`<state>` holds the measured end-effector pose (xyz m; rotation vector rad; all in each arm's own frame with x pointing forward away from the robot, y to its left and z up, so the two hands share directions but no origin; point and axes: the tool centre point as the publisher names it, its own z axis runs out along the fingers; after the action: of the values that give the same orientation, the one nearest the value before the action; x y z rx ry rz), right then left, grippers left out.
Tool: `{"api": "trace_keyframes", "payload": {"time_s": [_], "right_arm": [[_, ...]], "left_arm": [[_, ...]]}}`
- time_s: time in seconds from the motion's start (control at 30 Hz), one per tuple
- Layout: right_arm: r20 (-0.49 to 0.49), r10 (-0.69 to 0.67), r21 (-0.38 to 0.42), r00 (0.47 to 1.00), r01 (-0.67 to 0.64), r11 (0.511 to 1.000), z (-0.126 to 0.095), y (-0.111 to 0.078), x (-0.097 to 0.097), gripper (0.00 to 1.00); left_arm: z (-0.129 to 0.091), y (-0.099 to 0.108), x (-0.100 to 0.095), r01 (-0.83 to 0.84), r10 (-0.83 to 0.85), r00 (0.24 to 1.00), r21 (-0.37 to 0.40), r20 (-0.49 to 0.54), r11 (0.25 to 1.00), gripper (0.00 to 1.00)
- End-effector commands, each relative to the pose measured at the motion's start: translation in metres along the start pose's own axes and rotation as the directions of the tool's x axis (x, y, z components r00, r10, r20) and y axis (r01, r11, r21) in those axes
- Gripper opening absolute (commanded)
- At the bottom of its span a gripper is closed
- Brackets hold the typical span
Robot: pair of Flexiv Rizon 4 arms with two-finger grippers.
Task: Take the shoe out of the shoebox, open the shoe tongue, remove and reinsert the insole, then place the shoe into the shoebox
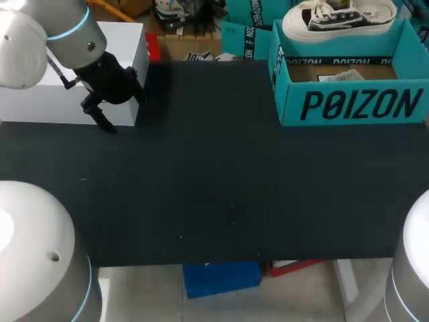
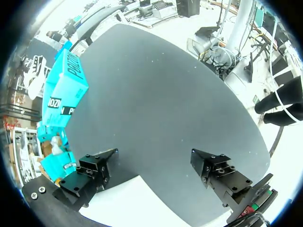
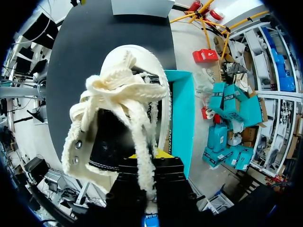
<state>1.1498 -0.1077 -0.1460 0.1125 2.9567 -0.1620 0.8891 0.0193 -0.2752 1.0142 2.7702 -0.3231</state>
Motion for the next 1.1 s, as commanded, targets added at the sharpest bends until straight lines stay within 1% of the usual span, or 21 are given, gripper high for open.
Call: {"api": "trace_keyframes", "payload": {"time_s": [0.03,0.13,0.23,0.37,0.47,0.67,0.97,1.1], "right_arm": [[0.001,0.001,0.000,1.000,-0.001,1.000,-0.001,0.000,0.000,0.00],[0.006,-0.043,0.039,0.999,0.043,0.998,0.008,-0.012,-0.009,0.00],[-0.007,-0.082,0.060,0.997,0.082,0.995,0.013,-0.023,-0.019,0.00],[-0.013,-0.129,0.066,0.992,0.130,0.989,0.019,-0.030,-0.030,0.00],[-0.026,-0.139,0.067,0.990,0.141,0.988,0.028,-0.033,-0.037,0.00],[-0.061,-0.142,0.049,0.988,0.145,0.988,0.054,-0.030,-0.046,0.00],[-0.106,-0.156,0.034,0.982,0.160,0.987,0.089,-0.021,-0.051,0.00],[-0.127,-0.152,0.033,0.980,0.157,0.987,0.105,-0.024,-0.053,0.00]], "left_arm": [[0.000,0.000,0.001,-0.002,0.002,1.000,-0.003,0.001,1.000,1.00],[0.000,0.000,0.001,-0.002,0.002,1.000,-0.003,0.001,1.000,1.00],[0.000,0.000,0.001,-0.002,0.002,1.000,-0.003,0.001,1.000,1.00],[0.000,0.000,0.001,-0.002,0.002,1.000,-0.003,0.001,1.000,1.00],[0.000,0.000,0.001,-0.002,0.002,1.000,-0.003,0.001,1.000,1.00],[0.000,0.000,0.001,-0.002,0.002,1.000,-0.003,0.001,1.000,1.00],[0.000,0.000,0.001,-0.002,0.002,1.000,-0.003,0.001,1.000,1.00],[0.000,0.000,0.001,-0.002,0.002,1.000,-0.003,0.001,1.000,1.00]]}}
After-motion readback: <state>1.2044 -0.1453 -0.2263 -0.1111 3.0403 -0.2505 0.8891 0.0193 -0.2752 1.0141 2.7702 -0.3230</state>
